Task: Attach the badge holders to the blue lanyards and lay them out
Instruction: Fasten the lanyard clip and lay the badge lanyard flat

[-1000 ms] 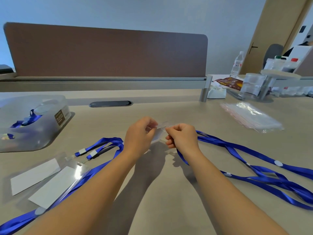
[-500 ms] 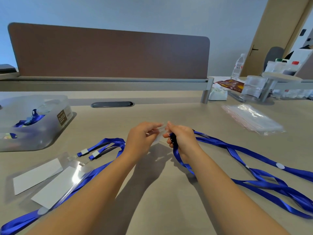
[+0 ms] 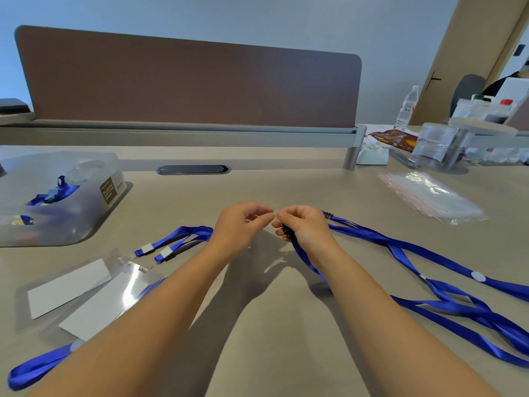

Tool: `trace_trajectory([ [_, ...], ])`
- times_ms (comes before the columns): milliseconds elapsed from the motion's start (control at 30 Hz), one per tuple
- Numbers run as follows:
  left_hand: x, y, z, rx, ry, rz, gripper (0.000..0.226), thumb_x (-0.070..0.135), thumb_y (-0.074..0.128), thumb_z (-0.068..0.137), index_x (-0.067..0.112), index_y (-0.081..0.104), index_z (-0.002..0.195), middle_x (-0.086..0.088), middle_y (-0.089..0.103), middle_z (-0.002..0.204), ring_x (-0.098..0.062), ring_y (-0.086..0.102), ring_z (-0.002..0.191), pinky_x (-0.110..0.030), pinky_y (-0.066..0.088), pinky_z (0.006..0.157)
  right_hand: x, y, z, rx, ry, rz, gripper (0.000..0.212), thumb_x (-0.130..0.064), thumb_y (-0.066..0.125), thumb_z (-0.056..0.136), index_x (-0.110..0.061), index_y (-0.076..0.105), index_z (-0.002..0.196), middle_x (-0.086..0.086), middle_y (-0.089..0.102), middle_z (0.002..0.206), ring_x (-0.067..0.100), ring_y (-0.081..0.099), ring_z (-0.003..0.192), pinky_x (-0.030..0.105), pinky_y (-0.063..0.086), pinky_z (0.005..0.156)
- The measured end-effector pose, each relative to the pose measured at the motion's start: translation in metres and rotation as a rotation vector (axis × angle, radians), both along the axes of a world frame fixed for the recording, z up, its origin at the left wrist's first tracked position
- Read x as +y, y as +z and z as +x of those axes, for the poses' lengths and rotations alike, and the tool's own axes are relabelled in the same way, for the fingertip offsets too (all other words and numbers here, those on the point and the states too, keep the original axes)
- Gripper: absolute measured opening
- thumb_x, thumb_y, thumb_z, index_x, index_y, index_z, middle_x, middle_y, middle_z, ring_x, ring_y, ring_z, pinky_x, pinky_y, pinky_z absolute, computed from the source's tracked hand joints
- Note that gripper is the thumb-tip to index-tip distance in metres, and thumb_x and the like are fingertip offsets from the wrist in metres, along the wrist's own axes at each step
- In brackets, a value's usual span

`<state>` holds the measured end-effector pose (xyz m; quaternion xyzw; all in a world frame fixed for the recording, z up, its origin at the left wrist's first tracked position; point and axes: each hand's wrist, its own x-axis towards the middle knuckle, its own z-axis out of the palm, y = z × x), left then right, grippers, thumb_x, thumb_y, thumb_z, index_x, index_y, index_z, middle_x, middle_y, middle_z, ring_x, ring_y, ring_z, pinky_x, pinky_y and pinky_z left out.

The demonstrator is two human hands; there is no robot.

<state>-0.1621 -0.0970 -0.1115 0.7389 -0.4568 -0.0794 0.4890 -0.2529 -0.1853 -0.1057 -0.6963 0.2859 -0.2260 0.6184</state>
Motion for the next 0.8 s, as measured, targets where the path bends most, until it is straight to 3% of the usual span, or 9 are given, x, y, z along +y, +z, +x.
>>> trace_trajectory([
  [167, 0.000, 0.001, 0.003, -0.080, 0.059, 0.048, 0.019, 0.018, 0.053, 0.086, 0.011, 0.064, 0.099, -0.011, 0.067, 0.103, -0.018, 0.057, 0.087, -0.036, 0.048, 0.081, 0.001, -0.008, 0.005, 0.017, 0.040, -0.109, 0.020, -0.006, 0.053, 0.089, 0.002, 0.060, 0.106, -0.001, 0.059, 0.075, 0.007, 0.055, 0.066, 0.016, 0.046, 0.065],
  [400, 0.003, -0.002, 0.006, -0.310, 0.099, 0.142, 0.020, 0.019, 0.049, 0.088, 0.012, 0.062, 0.101, -0.012, 0.065, 0.103, -0.024, 0.056, 0.092, -0.035, 0.044, 0.079, 0.003, -0.015, 0.014, 0.057, 0.023, -0.215, 0.017, 0.001, 0.051, 0.088, 0.001, 0.062, 0.100, -0.003, 0.057, 0.068, 0.007, 0.053, 0.066, 0.030, 0.048, 0.080],
  [533, 0.002, -0.006, 0.005, -0.362, 0.114, 0.139, 0.017, 0.018, 0.049, 0.087, 0.010, 0.062, 0.094, -0.012, 0.064, 0.098, -0.024, 0.056, 0.089, -0.037, 0.044, 0.076, 0.001, -0.018, 0.016, 0.116, 0.022, -0.248, 0.018, -0.002, 0.049, 0.089, -0.002, 0.061, 0.101, -0.005, 0.057, 0.069, 0.007, 0.053, 0.065, 0.028, 0.048, 0.076],
  [633, 0.003, -0.009, 0.005, -0.381, 0.114, 0.149, 0.016, 0.017, 0.050, 0.087, 0.008, 0.062, 0.092, -0.012, 0.063, 0.097, -0.023, 0.056, 0.088, -0.036, 0.044, 0.075, 0.002, -0.018, 0.015, 0.144, 0.031, -0.251, 0.015, -0.002, 0.048, 0.088, -0.009, 0.062, 0.085, -0.002, 0.057, 0.067, 0.010, 0.053, 0.061, 0.032, 0.049, 0.075],
  [700, 0.002, -0.009, 0.005, -0.377, 0.112, 0.160, 0.015, 0.017, 0.050, 0.087, 0.007, 0.061, 0.091, -0.012, 0.063, 0.097, -0.023, 0.056, 0.088, -0.036, 0.044, 0.076, 0.003, -0.017, 0.014, 0.167, 0.050, -0.276, 0.028, -0.001, 0.047, 0.088, -0.016, 0.058, 0.067, 0.000, 0.056, 0.064, 0.011, 0.052, 0.058, 0.031, 0.048, 0.071],
  [800, 0.002, -0.009, 0.005, -0.370, 0.095, 0.188, 0.015, 0.016, 0.049, 0.087, 0.006, 0.060, 0.092, -0.013, 0.063, 0.098, -0.024, 0.055, 0.089, -0.033, 0.042, 0.075, 0.005, -0.015, 0.013, 0.190, 0.067, -0.311, 0.035, -0.002, 0.047, 0.088, -0.021, 0.054, 0.060, -0.001, 0.055, 0.063, 0.010, 0.050, 0.057, 0.029, 0.046, 0.068],
])
